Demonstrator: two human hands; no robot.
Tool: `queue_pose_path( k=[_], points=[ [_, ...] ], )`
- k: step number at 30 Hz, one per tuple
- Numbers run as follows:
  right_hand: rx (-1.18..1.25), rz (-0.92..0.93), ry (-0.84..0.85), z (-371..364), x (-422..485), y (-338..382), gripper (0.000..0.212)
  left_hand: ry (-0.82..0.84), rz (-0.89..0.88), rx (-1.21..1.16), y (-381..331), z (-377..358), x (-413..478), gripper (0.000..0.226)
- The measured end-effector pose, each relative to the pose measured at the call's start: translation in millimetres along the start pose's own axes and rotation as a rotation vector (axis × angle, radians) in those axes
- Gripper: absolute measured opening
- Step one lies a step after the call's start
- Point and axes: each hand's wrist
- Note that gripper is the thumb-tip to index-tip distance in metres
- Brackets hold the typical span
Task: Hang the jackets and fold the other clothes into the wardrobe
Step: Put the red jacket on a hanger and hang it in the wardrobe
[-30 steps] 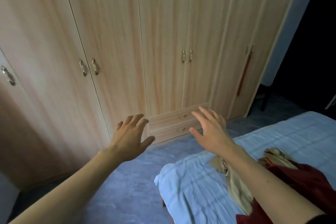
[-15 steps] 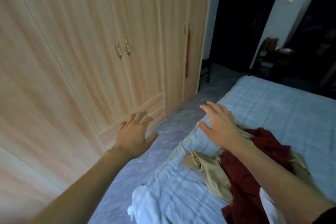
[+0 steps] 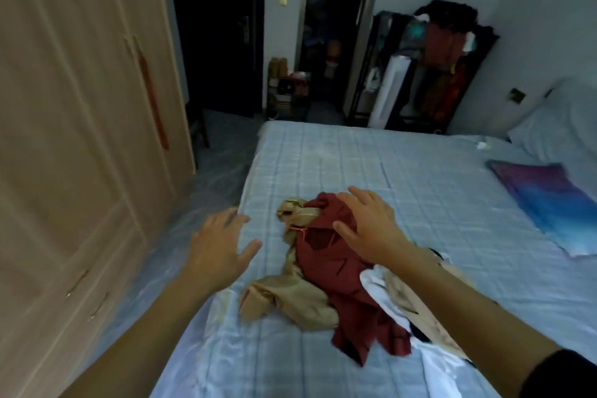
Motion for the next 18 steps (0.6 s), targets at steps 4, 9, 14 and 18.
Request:
queue_pose_path(
  k=[4, 9, 14, 18],
  points=[
    [-0.021, -0.172, -0.027, 8.6, -36.1, -24.4, 0.060, 0.065, -0.099, -0.044, -24.7, -21.0, 11.6, 0.060],
    [-0.032, -0.288, -0.060, 25.9, -71.5, -58.9, 0.058, 0.103, -0.229, -0.060, -74.3, -29.1, 16.9, 0.072],
    [0.003, -0.305, -0.095, 24.9, -89.7, -84.4, 0.058, 0.078, -0.290, -0.025, -107.6, -36.7, 18.7, 0.060],
    [0.063, -0.290, -0.114, 24.4, -96.4, -108.9, 0.058, 0.067, -0.259, 0.031, -130.9, -38.2, 21.5, 0.064]
  ],
)
Point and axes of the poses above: each hand's wrist, its own x-axis towards the middle knuckle, its own z-axis out of the back of the hand, y = z × x, and after that the axes turned 9 degrees about z, right-handed
